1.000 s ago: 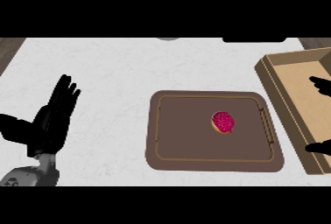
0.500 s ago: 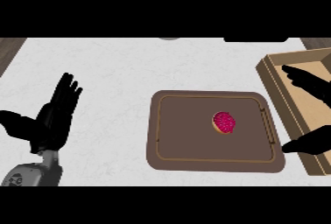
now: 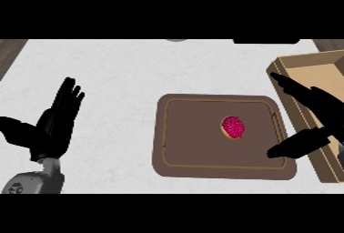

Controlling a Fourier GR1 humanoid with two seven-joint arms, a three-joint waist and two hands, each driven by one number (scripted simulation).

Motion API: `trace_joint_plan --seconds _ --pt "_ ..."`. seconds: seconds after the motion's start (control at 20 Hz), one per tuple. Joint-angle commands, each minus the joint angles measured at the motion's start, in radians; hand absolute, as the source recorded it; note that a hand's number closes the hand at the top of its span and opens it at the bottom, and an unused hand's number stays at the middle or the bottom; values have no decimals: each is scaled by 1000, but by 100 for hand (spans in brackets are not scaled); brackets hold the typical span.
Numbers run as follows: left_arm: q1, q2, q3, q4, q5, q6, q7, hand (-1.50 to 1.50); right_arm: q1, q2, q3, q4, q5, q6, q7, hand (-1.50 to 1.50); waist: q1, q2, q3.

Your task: Pick the cupcake from the tray and place it in the cardboard box

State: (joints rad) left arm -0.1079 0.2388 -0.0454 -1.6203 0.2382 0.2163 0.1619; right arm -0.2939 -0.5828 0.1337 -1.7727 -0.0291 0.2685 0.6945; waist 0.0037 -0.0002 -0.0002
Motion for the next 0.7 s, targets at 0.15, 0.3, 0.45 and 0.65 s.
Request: trace_joint_plan --seconds 0.15,0.3,0.45,0.65 --pt "-2 -28 5 -74 -50 16 68 0 -41 119 -11 78 83 42 12 -150 1 0 0" --pt "-13 -44 20 -75 -54 16 75 0 56 139 -28 -9 117 37 10 -150 -4 -1 0" --pt "58 -42 13 -129 -48 -25 76 0 -16 188 -8 53 193 18 -2 -150 1 -1 0" --pt "-3 -37 54 -79 -62 -34 98 0 -8 235 -9 29 230 36 43 -150 -1 0 0"
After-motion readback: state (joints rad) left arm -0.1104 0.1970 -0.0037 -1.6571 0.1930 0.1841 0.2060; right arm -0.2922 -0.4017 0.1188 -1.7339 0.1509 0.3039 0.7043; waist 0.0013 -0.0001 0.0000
